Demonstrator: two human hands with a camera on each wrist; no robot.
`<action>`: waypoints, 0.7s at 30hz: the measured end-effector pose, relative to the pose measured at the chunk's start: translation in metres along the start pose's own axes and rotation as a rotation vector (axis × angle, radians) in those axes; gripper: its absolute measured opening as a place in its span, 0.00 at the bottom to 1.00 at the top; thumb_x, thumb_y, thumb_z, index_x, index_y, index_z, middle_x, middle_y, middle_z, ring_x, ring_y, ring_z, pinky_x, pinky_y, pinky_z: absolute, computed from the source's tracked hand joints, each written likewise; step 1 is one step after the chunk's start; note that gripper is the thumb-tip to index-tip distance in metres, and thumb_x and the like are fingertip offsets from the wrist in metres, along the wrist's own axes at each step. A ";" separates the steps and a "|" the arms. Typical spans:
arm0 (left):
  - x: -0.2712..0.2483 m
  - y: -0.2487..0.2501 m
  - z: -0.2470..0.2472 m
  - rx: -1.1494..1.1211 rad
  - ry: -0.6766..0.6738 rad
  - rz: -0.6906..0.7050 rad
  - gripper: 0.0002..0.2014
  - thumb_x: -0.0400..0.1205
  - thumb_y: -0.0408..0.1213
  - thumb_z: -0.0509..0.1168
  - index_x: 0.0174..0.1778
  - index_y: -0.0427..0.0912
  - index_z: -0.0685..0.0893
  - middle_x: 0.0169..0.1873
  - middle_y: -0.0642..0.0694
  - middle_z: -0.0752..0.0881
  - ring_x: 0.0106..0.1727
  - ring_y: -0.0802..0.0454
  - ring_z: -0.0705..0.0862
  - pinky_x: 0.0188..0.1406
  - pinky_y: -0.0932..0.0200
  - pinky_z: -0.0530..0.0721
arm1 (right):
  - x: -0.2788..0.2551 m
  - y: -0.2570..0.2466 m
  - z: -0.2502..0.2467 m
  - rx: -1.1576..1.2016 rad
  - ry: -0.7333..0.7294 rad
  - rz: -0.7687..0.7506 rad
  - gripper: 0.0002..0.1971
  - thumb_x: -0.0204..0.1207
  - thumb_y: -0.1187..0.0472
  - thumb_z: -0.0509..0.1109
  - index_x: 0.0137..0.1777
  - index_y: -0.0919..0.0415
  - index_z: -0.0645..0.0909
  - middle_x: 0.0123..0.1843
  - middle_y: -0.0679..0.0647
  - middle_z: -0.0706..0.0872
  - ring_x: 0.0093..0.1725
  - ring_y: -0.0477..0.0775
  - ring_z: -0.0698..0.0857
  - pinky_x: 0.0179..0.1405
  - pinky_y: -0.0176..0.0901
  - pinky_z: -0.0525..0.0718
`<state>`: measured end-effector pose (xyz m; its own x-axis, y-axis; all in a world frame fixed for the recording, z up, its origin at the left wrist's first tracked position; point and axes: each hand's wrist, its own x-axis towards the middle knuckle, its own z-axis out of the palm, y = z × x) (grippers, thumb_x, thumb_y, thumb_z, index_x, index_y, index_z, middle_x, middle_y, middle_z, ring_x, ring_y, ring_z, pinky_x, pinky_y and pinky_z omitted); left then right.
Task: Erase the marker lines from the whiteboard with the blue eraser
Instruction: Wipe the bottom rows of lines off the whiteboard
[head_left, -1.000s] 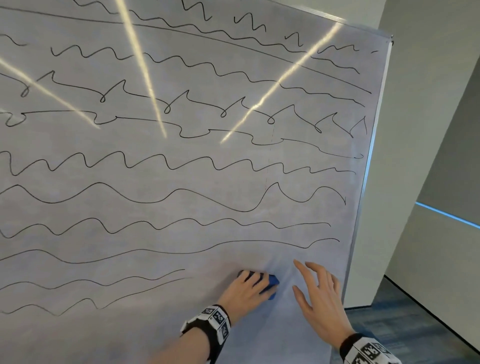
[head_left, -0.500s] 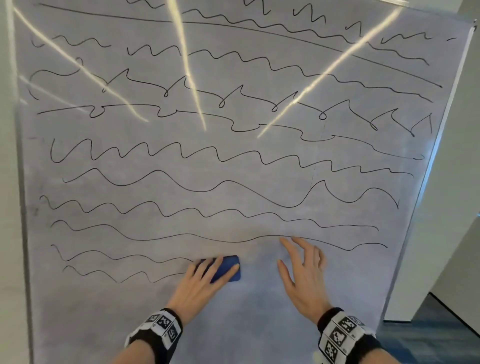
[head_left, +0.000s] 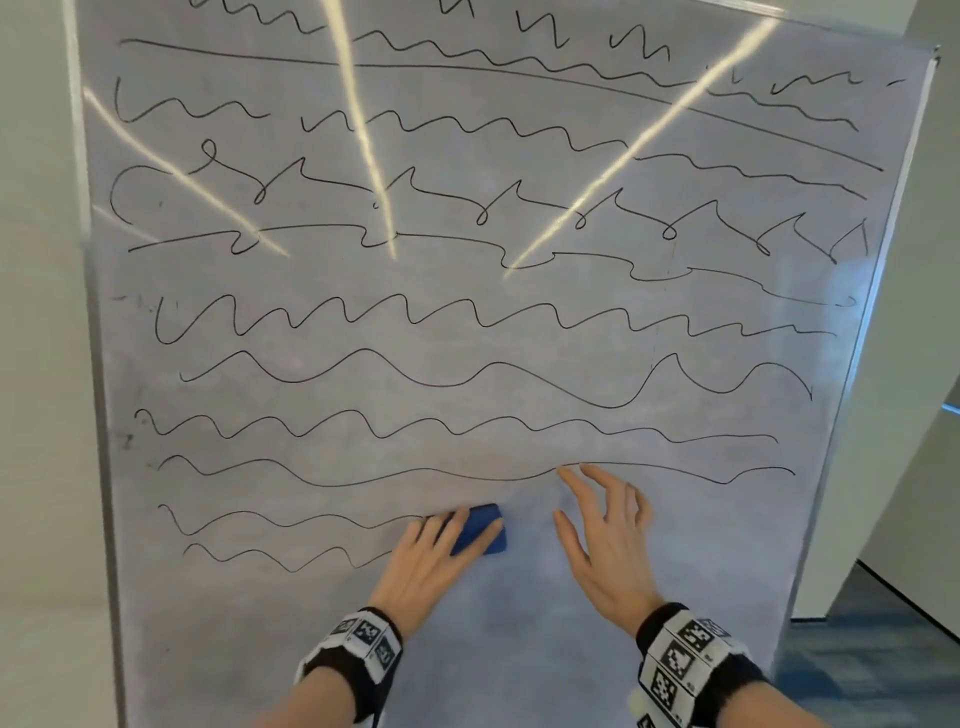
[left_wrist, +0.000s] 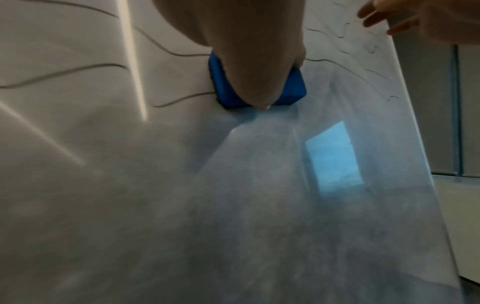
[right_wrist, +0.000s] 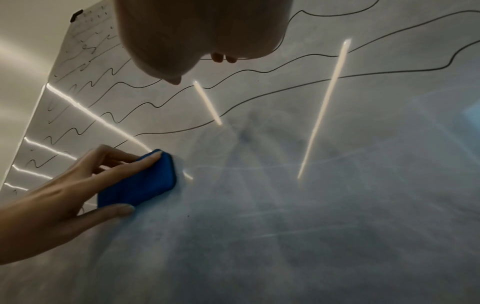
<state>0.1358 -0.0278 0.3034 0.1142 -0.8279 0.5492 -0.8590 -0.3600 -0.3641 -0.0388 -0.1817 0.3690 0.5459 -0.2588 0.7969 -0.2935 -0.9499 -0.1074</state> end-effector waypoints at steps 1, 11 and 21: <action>-0.013 -0.010 0.002 0.017 0.004 -0.039 0.42 0.65 0.21 0.57 0.78 0.52 0.67 0.64 0.36 0.74 0.50 0.39 0.74 0.45 0.49 0.75 | -0.001 -0.005 0.002 -0.002 -0.005 0.002 0.22 0.81 0.48 0.54 0.73 0.51 0.69 0.66 0.56 0.73 0.63 0.52 0.71 0.68 0.61 0.63; -0.004 0.006 -0.002 -0.083 -0.102 0.006 0.52 0.54 0.30 0.76 0.77 0.50 0.66 0.55 0.37 0.76 0.44 0.41 0.72 0.42 0.48 0.69 | -0.006 -0.043 0.007 -0.020 -0.079 -0.004 0.22 0.82 0.47 0.52 0.74 0.49 0.69 0.67 0.53 0.71 0.65 0.50 0.70 0.67 0.56 0.63; -0.041 -0.037 -0.006 0.032 -0.063 -0.185 0.37 0.70 0.25 0.48 0.77 0.53 0.68 0.60 0.36 0.78 0.44 0.39 0.74 0.42 0.49 0.71 | 0.000 -0.037 0.009 0.012 -0.128 -0.065 0.22 0.84 0.44 0.46 0.73 0.48 0.68 0.66 0.52 0.71 0.61 0.50 0.72 0.68 0.53 0.60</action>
<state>0.1602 0.0216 0.2989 0.3003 -0.7712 0.5613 -0.8043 -0.5211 -0.2855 -0.0207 -0.1480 0.3675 0.6595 -0.2159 0.7200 -0.2453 -0.9672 -0.0654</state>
